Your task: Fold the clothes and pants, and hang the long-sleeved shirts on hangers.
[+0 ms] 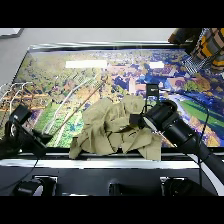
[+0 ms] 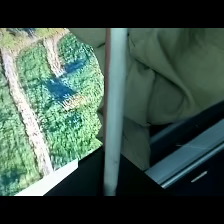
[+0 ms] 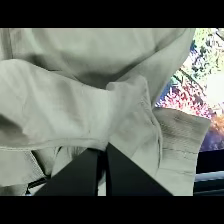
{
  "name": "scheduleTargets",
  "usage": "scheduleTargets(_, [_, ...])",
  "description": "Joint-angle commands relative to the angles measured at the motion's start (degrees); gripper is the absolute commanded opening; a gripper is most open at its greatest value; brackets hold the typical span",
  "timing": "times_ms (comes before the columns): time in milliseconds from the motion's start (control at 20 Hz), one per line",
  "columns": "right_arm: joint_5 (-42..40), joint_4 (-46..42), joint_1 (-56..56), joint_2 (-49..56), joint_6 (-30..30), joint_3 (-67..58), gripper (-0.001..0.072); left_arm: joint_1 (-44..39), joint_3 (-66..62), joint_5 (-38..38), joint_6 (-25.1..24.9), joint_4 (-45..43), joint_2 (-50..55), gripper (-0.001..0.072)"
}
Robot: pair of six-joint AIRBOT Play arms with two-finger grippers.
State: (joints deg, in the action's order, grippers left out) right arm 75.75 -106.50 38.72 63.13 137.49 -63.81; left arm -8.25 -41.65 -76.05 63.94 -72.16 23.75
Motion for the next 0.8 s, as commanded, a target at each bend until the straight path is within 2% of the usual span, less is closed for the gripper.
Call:
scheduleTargets(0, [0.2,-1.6,0.0,0.0,2.1,0.0,0.0040,-1.5,2.4,-5.6,2.1,2.3,-5.7,0.0022])
scheduleTargets(150, [0.3,-4.4,0.0,0.0,5.2,0.0,0.0040,-1.5,3.3,-8.9,2.1,6.8,-8.2,0.0021])
scheduleTargets(400, [-0.1,-9.6,0.0,0.0,11.5,0.0,0.0040,-1.5,3.8,-14.6,2.1,7.9,-12.0,0.0021])
scheduleTargets(600, [-0.9,-10.0,0.0,1.5,13.4,0.0,0.0040,-1.5,5.9,-16.5,2.1,12.6,-12.2,0.0022])
scheduleTargets(750, [-1.0,-10.8,0.0,4.3,13.8,0.0,0.0040,-1.5,6.4,-16.5,2.1,12.9,-12.2,0.0021])
